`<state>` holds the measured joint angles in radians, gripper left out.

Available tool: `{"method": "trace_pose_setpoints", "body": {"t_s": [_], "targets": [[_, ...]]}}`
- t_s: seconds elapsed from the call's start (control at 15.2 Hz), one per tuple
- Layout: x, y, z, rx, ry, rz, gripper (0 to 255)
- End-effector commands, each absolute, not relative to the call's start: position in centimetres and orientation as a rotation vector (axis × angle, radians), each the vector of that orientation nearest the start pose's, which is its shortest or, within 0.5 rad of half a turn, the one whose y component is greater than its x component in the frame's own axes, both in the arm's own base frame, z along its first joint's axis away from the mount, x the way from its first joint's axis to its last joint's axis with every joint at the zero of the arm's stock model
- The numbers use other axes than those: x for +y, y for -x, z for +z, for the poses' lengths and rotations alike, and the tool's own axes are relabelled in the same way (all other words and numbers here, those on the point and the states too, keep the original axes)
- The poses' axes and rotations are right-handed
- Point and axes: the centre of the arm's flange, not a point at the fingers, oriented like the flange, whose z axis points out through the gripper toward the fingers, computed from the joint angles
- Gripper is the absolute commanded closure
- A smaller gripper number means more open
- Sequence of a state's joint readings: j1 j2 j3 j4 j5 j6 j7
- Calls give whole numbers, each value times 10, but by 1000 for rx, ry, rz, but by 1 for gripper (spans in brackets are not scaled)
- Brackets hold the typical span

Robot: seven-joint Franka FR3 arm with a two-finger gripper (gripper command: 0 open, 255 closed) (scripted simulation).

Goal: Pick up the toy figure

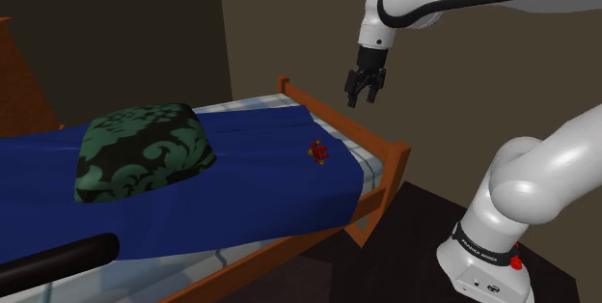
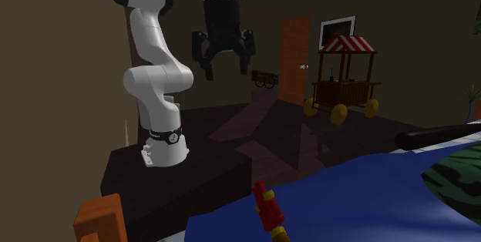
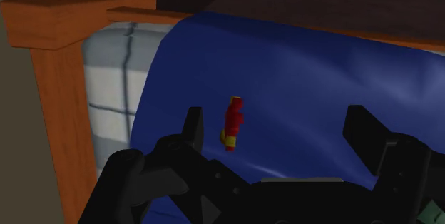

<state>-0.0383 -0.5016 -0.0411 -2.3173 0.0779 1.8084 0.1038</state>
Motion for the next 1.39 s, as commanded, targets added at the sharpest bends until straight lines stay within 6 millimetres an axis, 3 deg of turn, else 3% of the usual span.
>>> {"method": "trace_pose_setpoints", "body": {"t_s": [0.0,1.12,1.32], "targets": [[-33,-421,512,333,3017,41,0],[-80,-573,330,598,2868,269,0],[-80,-574,318,599,2867,270,0]]}}
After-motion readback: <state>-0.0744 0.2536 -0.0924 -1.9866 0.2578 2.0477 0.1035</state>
